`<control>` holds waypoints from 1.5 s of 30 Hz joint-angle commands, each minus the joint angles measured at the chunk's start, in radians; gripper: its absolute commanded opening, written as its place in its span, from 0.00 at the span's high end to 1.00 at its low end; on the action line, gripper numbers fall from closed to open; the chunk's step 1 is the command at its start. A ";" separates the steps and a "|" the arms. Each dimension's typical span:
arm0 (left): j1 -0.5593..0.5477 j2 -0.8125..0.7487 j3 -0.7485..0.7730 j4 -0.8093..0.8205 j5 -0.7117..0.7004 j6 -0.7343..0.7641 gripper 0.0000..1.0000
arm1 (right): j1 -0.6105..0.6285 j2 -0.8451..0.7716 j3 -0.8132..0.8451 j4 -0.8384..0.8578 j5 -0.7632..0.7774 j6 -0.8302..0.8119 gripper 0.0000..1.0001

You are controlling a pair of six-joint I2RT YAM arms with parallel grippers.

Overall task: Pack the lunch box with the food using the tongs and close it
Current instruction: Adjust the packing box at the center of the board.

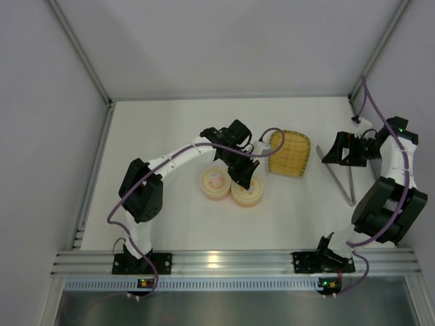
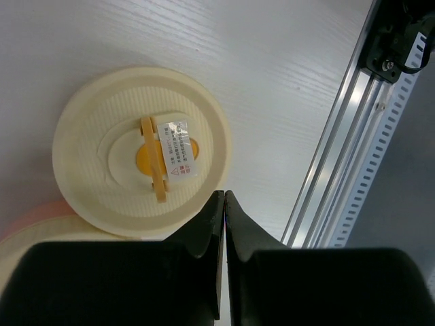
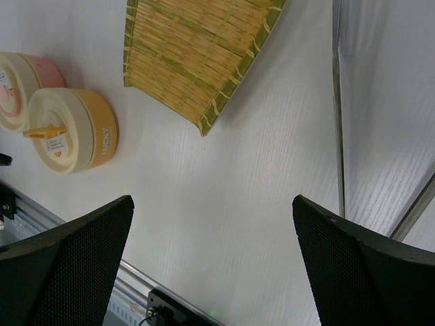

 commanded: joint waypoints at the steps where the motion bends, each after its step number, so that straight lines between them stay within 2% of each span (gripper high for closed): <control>1: 0.005 0.039 0.053 -0.007 0.100 -0.015 0.94 | 0.014 -0.011 0.012 -0.012 -0.031 -0.021 0.01; 8: 0.043 0.117 0.056 0.039 0.129 -0.039 0.94 | 0.014 -0.014 0.008 -0.017 -0.017 -0.040 0.01; 14: 0.140 0.172 0.061 0.081 0.233 -0.082 0.96 | 0.014 -0.010 0.002 -0.018 -0.019 -0.044 0.01; 21: 0.169 0.210 0.055 0.091 0.322 -0.091 0.96 | 0.014 -0.005 0.000 -0.023 -0.023 -0.047 0.01; 27: 0.171 0.238 0.048 0.105 0.310 -0.090 0.96 | 0.014 -0.005 0.006 -0.031 -0.016 -0.052 0.00; 33: 0.171 0.186 0.048 0.098 0.177 -0.076 0.94 | 0.014 -0.005 0.009 -0.034 -0.025 -0.047 0.00; 37: 0.175 0.051 0.070 0.088 0.056 -0.044 0.87 | 0.025 -0.033 0.011 -0.031 -0.026 -0.046 0.01; 42: 0.226 -0.033 0.108 -0.012 -0.052 -0.007 0.63 | 0.080 -0.062 0.002 -0.019 -0.016 -0.029 0.00; 45: 0.287 -0.066 0.066 -0.043 -0.055 0.002 0.57 | 0.138 -0.094 -0.029 0.014 0.001 -0.001 0.01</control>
